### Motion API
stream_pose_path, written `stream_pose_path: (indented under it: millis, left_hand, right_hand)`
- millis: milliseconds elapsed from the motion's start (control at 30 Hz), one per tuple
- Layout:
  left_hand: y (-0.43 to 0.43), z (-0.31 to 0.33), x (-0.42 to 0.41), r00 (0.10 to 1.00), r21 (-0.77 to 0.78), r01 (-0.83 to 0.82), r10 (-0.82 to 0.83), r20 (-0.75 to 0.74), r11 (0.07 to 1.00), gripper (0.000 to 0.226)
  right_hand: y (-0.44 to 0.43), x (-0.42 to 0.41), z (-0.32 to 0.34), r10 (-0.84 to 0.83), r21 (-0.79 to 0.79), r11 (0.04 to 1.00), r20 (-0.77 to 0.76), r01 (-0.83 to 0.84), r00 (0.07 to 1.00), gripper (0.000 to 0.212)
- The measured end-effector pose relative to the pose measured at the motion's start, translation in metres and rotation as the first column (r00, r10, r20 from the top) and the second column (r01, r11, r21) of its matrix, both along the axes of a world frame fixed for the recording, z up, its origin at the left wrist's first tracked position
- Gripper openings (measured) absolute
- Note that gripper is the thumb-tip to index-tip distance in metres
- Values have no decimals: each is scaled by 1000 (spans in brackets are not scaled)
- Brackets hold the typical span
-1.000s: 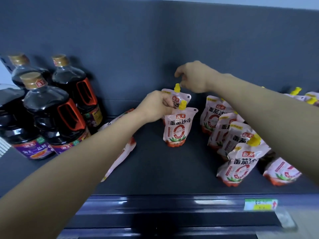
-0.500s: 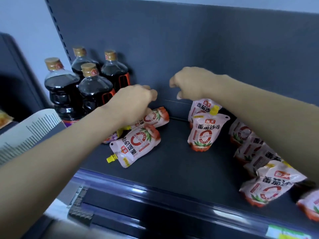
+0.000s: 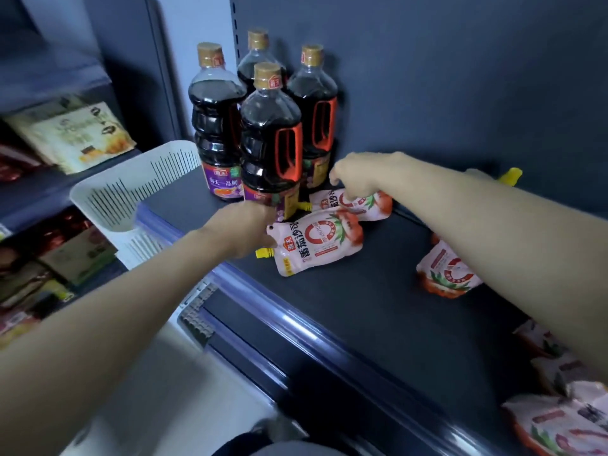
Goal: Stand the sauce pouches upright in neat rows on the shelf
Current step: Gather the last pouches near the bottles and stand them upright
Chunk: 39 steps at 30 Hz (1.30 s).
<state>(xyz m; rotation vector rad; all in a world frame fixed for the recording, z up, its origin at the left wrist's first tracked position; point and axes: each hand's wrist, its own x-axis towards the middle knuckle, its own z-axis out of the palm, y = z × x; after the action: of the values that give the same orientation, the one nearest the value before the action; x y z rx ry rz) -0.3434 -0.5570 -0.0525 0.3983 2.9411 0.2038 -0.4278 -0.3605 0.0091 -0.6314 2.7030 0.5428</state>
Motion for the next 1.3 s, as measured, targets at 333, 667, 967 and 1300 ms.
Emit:
stream_pose_path:
  millis: [333,667,967,1300]
  left_hand:
    - [15,-36,-2,933,71,-317,298,200,946,49]
    - [21,-42,-5,872,182,-469,421,249,864,40]
    - [19,-38,-4,835,406,-535,389,390,741,31]
    - [32,17,-11,953,686,-301,231,194,662,13]
  right_hand:
    - [4,-44,-52,-50,-213,973,203,94,978,50]
    - [3,-61,-74,-75,-237,963,224,128,972,67]
    - [8,-59,-56,-134,-368,904,245,220,960,47]
    - [24,-27,-8,-256,-591,756,130,282,958,31]
